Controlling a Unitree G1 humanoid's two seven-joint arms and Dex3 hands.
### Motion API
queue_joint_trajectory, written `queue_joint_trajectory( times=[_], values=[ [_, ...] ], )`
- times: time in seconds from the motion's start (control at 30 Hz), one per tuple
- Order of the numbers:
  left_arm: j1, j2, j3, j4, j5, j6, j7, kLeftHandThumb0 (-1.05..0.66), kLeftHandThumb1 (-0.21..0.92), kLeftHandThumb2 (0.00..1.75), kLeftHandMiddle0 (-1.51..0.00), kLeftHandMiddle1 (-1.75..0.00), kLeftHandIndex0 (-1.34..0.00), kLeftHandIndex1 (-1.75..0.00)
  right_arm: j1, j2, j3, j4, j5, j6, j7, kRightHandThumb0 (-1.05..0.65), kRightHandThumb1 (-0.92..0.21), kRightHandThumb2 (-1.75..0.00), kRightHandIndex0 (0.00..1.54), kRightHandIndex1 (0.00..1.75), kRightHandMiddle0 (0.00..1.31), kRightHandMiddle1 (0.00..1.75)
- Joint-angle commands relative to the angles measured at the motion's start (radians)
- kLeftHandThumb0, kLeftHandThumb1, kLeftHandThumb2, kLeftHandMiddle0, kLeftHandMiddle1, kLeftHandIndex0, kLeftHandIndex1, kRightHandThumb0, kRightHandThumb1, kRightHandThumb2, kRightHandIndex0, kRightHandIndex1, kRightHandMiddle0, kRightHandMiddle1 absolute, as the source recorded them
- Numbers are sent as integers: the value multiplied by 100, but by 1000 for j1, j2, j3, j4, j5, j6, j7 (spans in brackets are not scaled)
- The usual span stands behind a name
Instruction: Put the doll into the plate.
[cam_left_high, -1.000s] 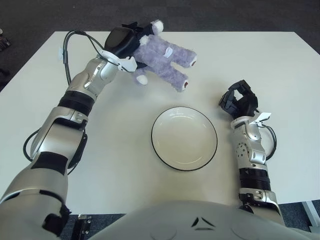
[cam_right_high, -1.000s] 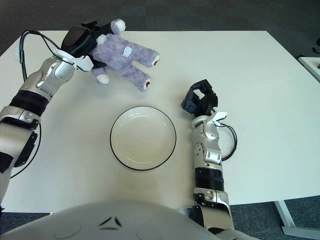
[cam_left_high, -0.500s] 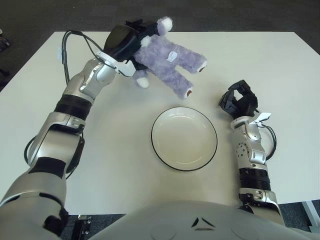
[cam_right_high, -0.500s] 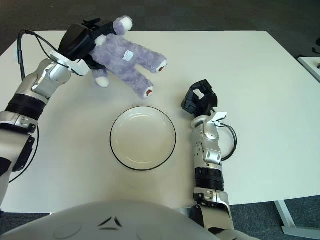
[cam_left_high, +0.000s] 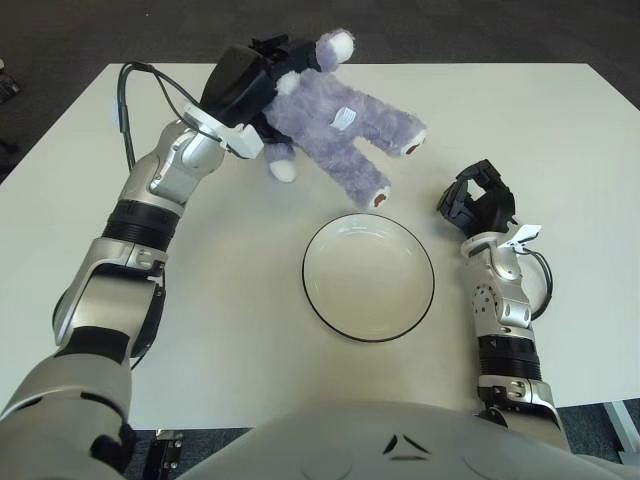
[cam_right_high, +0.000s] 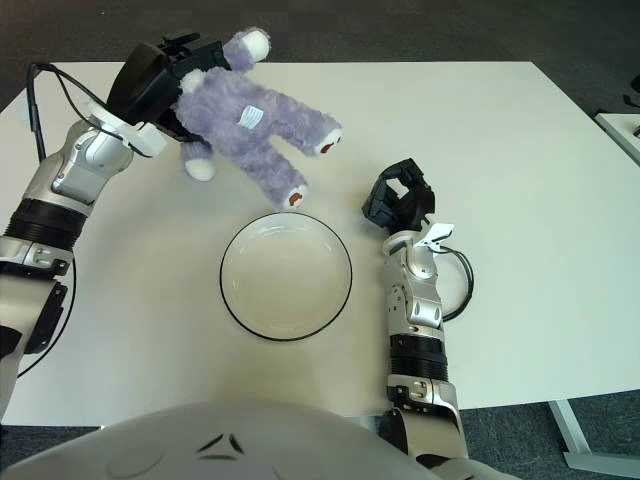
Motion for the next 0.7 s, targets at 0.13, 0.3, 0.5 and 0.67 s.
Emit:
queue_joint_trajectory(
  times=[0.13,0.3,0.5,0.67],
  values=[
    [47,1,33,-97,-109,-45,-85,61,2,168,-86,-175,-111,-175,69,58,0,73,4,35,-16,-48,-35,-128,99,175,59,175],
    [82,-23,36,-162,-221,-47,-153,61,3,167,-86,-175,-109,-175,68,57,-2,76,8,35,-12,-47,-35,-128,98,175,59,175],
    [156,-86,38,-221,-355,-59,-197,60,3,167,-85,-175,-108,-175,67,56,-4,80,12,32,-6,-47,-35,-127,98,175,59,175],
    [182,-142,47,-221,-429,-108,-214,10,-11,173,-91,-175,-88,-157,65,54,-6,87,12,27,-3,-47,-35,-127,98,175,58,175]
  ],
)
